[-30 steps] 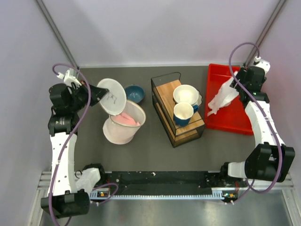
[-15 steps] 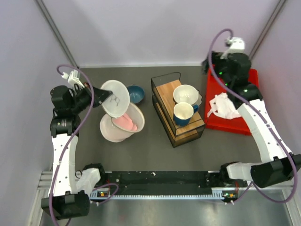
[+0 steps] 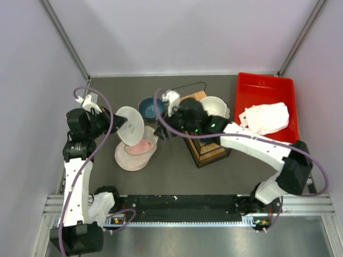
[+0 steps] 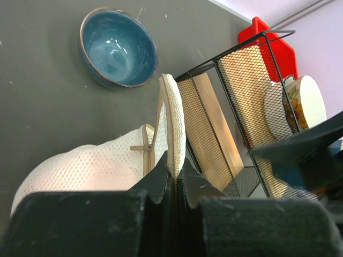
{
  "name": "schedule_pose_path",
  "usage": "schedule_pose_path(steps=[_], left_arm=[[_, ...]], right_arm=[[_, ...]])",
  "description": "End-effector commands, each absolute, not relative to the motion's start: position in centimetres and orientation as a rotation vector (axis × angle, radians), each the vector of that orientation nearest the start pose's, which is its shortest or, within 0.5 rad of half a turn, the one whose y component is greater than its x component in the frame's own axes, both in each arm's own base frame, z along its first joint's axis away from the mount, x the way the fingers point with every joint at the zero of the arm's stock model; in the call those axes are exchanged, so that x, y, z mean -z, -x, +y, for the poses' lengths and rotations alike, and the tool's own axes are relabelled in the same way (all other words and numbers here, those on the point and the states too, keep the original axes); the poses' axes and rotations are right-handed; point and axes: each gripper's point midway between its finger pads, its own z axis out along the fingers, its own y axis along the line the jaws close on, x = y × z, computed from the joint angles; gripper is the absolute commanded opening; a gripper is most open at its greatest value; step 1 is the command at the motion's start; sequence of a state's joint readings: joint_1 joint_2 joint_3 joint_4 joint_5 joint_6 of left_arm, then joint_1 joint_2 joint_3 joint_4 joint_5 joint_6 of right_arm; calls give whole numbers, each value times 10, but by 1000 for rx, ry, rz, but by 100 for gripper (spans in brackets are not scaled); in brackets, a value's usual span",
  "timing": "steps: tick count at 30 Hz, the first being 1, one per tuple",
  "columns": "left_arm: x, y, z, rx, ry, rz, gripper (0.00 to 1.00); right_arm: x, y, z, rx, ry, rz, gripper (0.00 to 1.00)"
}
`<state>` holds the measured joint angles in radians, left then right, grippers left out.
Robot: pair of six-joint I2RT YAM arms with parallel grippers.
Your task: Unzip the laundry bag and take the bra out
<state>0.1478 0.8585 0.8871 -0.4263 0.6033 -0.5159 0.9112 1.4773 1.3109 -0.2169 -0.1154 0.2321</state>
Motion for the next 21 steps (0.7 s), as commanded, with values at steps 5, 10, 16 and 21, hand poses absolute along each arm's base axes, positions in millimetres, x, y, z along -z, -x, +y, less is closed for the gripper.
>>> schedule_pose_path(steps=[5,10,16,21], left_arm=[[-279,-281,-61,707,235,1900,0],[-270,-281,-63,737,271,1904,0],[-269,-280,-60,716,290,1898,0],[-251,-275,-49,642,347,1945,0]], right_arm=[[-243,-214,454,-990,967,1918,63],[-191,-229,486,-983,988,2007,65],[-144,-242,506,-968,937,2091,66],[-95,-238,499,-920,986,2170,66]])
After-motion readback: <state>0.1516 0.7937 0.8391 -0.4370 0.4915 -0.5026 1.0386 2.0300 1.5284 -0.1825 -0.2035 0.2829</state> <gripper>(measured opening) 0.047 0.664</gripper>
